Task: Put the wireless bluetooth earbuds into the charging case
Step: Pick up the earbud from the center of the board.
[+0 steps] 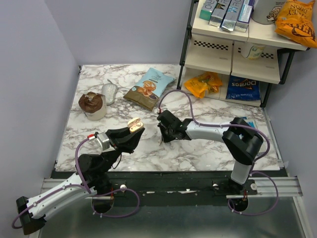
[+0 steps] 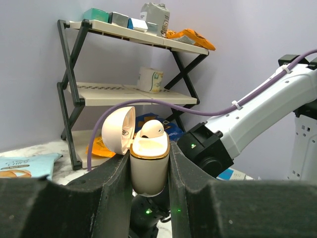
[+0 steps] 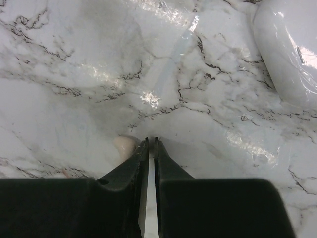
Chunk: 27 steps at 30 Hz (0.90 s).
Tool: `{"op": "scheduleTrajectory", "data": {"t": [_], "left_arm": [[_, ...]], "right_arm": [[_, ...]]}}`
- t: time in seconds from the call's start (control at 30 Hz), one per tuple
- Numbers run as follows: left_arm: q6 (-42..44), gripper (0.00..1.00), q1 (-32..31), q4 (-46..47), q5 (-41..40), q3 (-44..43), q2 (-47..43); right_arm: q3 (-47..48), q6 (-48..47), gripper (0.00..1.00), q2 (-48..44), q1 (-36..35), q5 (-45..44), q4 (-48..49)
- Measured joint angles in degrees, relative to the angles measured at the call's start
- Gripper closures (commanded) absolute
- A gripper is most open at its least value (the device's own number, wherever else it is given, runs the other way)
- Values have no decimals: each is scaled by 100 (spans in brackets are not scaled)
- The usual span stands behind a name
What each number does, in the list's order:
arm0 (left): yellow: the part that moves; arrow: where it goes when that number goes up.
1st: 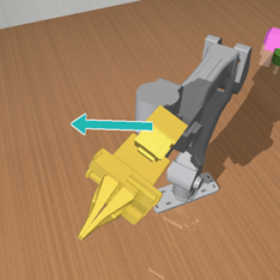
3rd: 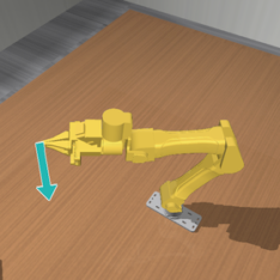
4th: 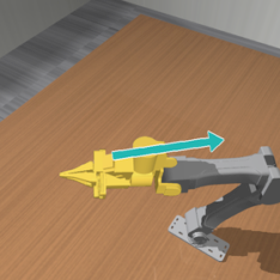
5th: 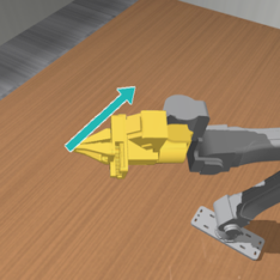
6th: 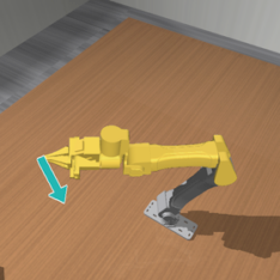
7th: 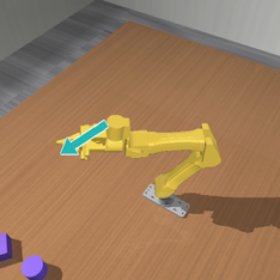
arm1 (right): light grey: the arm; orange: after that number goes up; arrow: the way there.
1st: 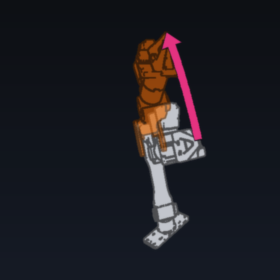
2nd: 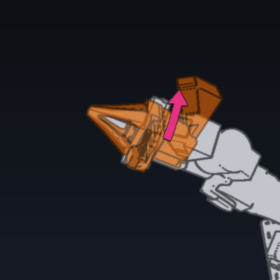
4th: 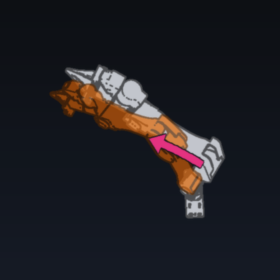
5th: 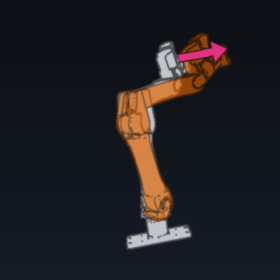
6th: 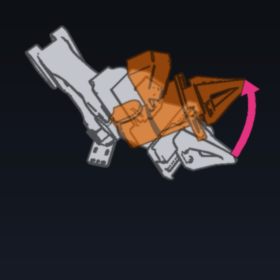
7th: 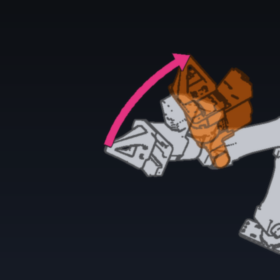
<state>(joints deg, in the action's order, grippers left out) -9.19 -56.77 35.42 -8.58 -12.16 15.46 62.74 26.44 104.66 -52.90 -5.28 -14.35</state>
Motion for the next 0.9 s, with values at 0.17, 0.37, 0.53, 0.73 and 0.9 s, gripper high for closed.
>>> {"op": "scheduleTrajectory", "data": {"t": [0.17, 0.37, 0.53, 0.73, 0.9], "left_arm": [[-13, 100, 0, 2, 2, 0, 4], [-24, 100, 0, 9, 2, 0, 37], [-28, 100, 0, 9, 2, 0, 50], [-28, 100, 0, 4, 2, 0, 48], [-39, 100, 0, 4, 2, 0, 7]], "right_arm": [[-396, 151, 68, -286, -7, 181, 168], [-514, 420, 46, -616, -39, 129, 66], [-284, 649, 45, -772, -39, -9, -208], [267, 767, 49, -640, -37, 31, -385], [376, 870, 51, -304, -39, 157, -461]]}}
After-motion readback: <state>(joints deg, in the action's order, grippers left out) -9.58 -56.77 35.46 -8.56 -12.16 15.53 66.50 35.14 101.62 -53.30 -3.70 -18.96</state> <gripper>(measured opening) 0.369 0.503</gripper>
